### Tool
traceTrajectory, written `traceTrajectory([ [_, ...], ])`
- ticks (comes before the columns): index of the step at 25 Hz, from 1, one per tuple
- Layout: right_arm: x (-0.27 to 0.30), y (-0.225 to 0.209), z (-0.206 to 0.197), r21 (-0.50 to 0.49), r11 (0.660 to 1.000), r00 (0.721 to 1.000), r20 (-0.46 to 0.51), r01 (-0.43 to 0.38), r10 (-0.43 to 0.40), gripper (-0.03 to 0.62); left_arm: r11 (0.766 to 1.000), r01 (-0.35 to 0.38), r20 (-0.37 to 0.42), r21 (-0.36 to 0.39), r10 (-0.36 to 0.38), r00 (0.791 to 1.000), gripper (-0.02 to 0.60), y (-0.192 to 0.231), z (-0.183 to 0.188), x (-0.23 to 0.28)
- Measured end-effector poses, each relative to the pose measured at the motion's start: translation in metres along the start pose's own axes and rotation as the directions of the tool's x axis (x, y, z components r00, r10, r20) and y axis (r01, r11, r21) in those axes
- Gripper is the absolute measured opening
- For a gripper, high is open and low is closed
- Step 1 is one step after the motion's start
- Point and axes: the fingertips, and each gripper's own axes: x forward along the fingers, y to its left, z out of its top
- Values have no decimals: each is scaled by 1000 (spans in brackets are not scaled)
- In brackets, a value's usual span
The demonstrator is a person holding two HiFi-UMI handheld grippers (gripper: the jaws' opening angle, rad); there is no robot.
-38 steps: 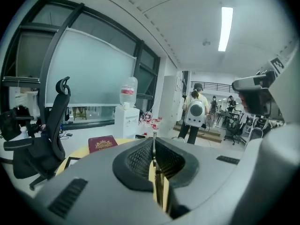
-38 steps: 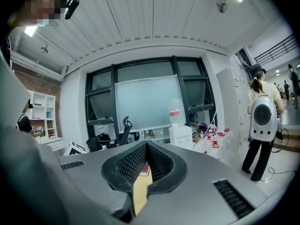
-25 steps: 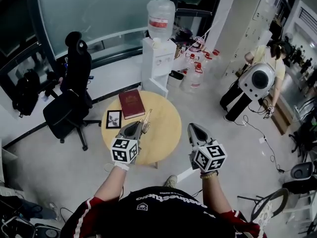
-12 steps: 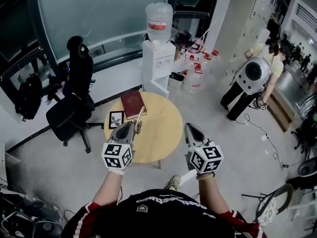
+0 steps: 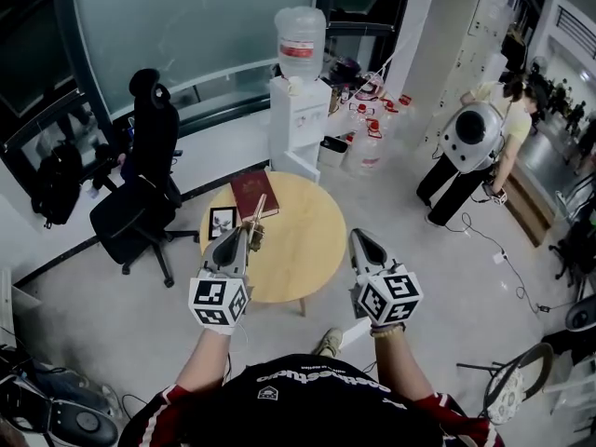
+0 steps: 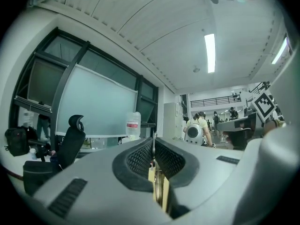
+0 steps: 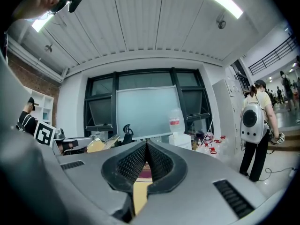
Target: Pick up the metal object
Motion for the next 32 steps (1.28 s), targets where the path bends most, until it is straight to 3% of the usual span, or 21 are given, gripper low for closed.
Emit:
traceTrajectory([
  [32, -13, 17, 6, -43, 999, 1000, -18, -1, 1, 28, 1000, 31, 78, 1, -31, 996, 21, -8, 24, -10],
])
